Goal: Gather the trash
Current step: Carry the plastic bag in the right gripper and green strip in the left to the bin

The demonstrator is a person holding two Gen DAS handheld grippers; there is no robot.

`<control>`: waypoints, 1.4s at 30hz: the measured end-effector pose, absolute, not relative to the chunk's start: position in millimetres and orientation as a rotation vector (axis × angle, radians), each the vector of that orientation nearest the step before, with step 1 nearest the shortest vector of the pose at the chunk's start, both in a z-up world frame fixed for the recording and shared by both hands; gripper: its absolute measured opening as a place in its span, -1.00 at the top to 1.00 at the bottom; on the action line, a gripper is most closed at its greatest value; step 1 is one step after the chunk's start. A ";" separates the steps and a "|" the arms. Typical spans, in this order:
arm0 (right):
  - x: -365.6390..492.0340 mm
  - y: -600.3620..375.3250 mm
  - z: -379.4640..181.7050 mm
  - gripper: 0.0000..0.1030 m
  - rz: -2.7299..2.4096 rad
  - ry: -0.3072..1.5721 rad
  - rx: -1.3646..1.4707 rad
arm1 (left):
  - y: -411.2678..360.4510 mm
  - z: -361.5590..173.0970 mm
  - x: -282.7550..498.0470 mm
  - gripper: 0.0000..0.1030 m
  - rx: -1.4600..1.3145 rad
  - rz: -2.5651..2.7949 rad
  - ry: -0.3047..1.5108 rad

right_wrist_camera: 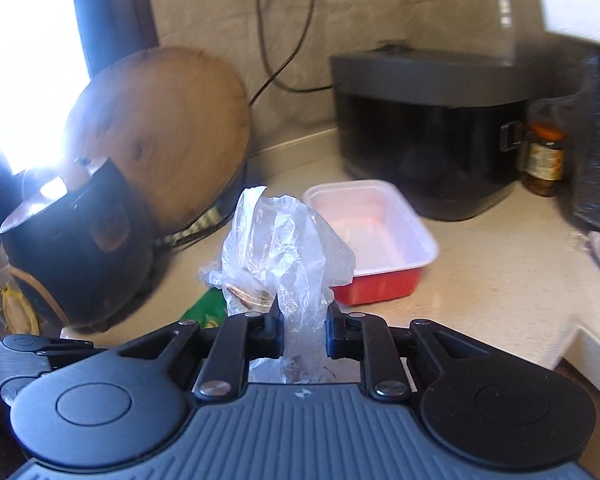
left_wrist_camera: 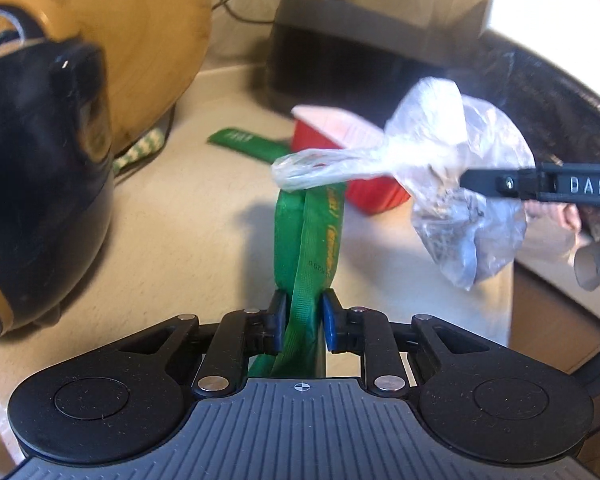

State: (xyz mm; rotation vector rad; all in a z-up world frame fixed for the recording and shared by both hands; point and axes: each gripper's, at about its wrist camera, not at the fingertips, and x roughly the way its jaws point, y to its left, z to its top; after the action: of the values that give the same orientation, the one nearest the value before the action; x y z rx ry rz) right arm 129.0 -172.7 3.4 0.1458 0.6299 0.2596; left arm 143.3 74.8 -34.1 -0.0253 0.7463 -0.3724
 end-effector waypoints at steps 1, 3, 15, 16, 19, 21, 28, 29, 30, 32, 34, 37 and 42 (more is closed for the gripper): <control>125.0 -175.7 3.9 0.66 0.244 0.628 0.147 | 72.3 -32.9 142.4 0.56 -0.026 -0.383 0.741; 119.2 -181.9 2.8 0.66 0.213 0.634 0.153 | 68.4 -31.5 139.7 0.56 -0.023 -0.402 0.736; 76.0 -238.8 5.9 0.66 -0.037 0.594 0.204 | 0.6 -24.0 130.9 0.56 0.022 -0.633 0.732; 70.9 -246.7 5.0 0.66 -0.066 0.595 0.212 | -7.2 -23.6 131.0 0.56 0.025 -0.659 0.734; 54.8 -272.0 -1.0 0.66 -0.166 0.608 0.236 | -35.1 -23.8 128.5 0.56 0.039 -0.746 0.742; 41.9 -289.4 -8.6 0.66 -0.231 0.630 0.255 | -54.7 -26.5 127.5 0.56 0.052 -0.806 0.752; -7.1 -341.4 -48.8 0.65 -0.427 0.727 0.336 | -129.6 -48.2 111.3 0.57 0.122 -0.980 0.821; -12.9 -348.9 -56.3 0.65 -0.453 0.744 0.353 | -139.0 -52.5 110.3 0.57 0.133 -1.000 0.836; -18.3 -356.1 -64.9 0.65 -0.477 0.763 0.369 | -146.4 -56.7 109.1 0.57 0.140 -1.015 0.852; -28.6 -368.5 -81.8 0.65 -0.519 0.801 0.406 | -164.9 -67.3 109.8 0.58 0.151 -1.041 0.892; -36.5 -380.7 -101.4 0.65 -0.550 0.841 0.445 | -179.7 -77.7 110.9 0.58 0.162 -1.057 0.927; -43.9 -396.5 -135.0 0.65 -0.587 0.911 0.504 | -198.3 -96.8 109.7 0.58 0.192 -1.074 0.996; -48.0 -413.6 -198.4 0.65 -0.606 1.035 0.633 | -224.1 -133.2 106.3 0.58 0.273 -1.056 1.113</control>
State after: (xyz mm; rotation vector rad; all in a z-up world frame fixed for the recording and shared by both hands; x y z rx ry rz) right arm -48.0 -413.6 -198.4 0.6327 1.0350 -0.6057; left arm 106.3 -224.1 -133.2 0.2729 1.1132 -1.0564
